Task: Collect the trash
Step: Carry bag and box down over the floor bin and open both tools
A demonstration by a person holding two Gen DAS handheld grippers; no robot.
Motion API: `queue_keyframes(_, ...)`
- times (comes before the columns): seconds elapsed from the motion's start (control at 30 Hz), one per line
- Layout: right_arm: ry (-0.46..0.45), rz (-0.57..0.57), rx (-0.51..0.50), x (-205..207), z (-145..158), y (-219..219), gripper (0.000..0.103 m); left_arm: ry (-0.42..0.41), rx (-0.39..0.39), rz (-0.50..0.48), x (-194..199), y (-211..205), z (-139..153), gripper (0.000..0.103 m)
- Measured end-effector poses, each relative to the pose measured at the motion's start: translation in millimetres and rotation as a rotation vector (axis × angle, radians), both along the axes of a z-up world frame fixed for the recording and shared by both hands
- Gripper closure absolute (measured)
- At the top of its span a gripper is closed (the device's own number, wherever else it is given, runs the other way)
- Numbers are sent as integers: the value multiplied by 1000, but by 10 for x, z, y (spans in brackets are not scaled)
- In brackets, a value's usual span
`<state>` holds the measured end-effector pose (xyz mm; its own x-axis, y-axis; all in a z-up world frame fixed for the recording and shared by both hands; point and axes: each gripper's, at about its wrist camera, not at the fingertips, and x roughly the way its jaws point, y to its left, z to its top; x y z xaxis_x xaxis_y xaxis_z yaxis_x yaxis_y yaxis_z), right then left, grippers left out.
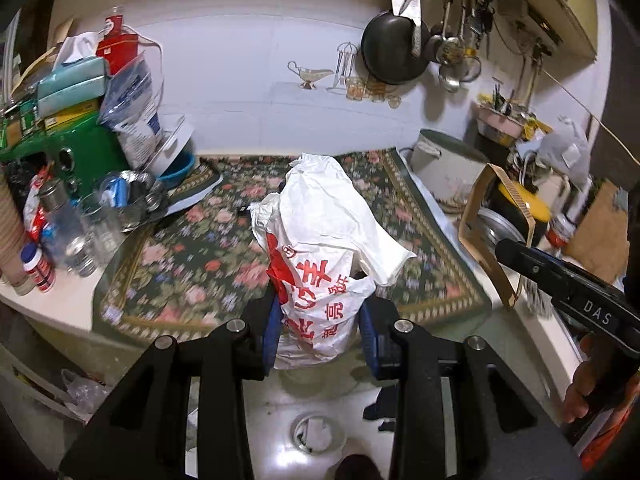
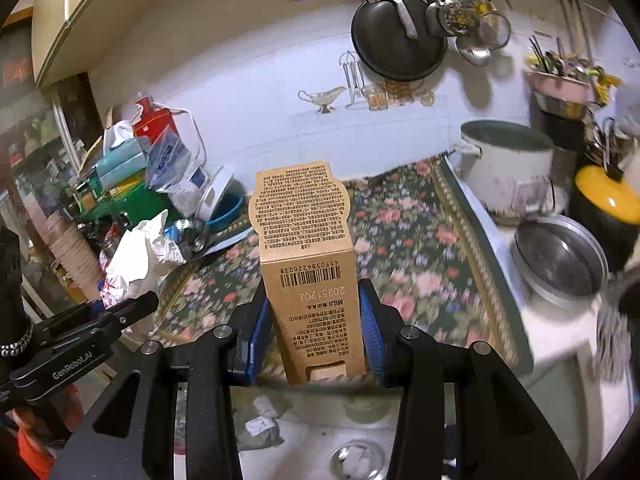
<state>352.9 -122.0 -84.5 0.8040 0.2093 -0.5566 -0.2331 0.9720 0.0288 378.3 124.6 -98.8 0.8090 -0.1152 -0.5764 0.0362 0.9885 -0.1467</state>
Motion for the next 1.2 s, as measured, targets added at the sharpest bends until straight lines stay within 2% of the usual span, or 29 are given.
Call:
queue_keyframes(0.23,53,-59,19,-559,-232,256,65,77,7,-43,-511,196,-228,69)
queue_keyframes(0.37,117,-76,5,-735,-406,307,65,138,-29,-53,-665,211,-464,69)
queue_keyframes(0.53,185,-86,-35,-852,-683,302,65,210,-55,-47,-717,120,-874,69)
queue_keyframes(0.67,257,-85,-69,-843,-1039,187,65,287,-66,-31,-710,6,-1358,69)
queue_keyframes(0.9,396,-63,-108,-703,-1919,-181,65,395,-87,25,-679,-213,-2387,69)
queue_keyframes(1.2,544,-44,-176,-458,-3485,-658,65,515,-111,76,-610,-414,-3901,69)
